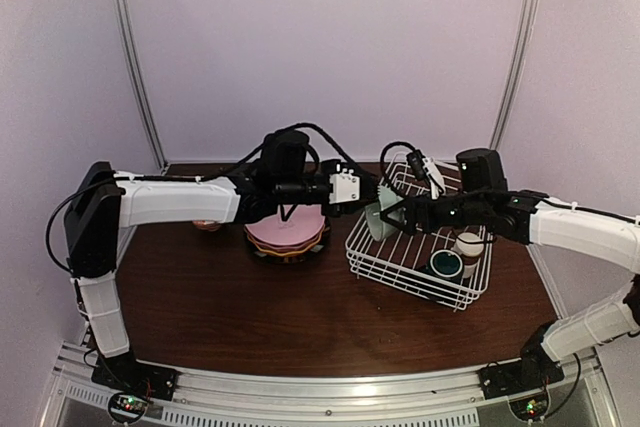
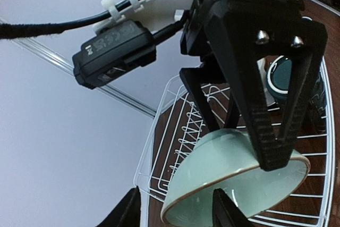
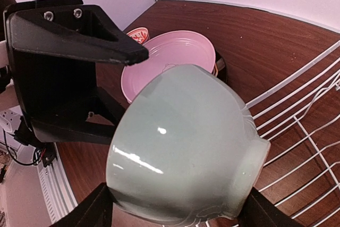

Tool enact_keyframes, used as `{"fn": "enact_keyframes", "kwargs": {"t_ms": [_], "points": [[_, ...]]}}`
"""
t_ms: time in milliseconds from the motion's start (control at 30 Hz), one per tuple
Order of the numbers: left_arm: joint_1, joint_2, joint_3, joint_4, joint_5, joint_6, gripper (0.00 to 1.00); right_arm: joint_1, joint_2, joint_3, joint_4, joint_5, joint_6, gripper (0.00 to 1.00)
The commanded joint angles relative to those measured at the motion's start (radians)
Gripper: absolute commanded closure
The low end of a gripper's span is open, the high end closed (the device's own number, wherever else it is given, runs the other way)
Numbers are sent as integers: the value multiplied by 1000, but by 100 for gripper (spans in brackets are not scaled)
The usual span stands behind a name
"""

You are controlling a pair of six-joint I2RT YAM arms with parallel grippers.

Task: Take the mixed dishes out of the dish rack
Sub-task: Pass from the right arm to the left

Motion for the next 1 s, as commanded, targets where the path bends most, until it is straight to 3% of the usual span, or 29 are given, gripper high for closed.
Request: {"fn": "enact_keyframes", "kwargs": {"t_ms": [0,467,600,733,967], "points": [[-17,17,32,19,8,53,58,-1,3,52,51,-101,-12,46],[-43,19,41,-40,-53,150,100,1,-10,79,12,-166,-22,43],[-43,-12,5,-12,-79,135,100,-1,-28,81,12,-160,-13,30],[-42,-52,-6,0,-113,79,100,-5,-51,89,5,-132,-10,4],[-35,-113,-36,64,-206,-108,100,-24,-111,115,21,-94,14,0]]}}
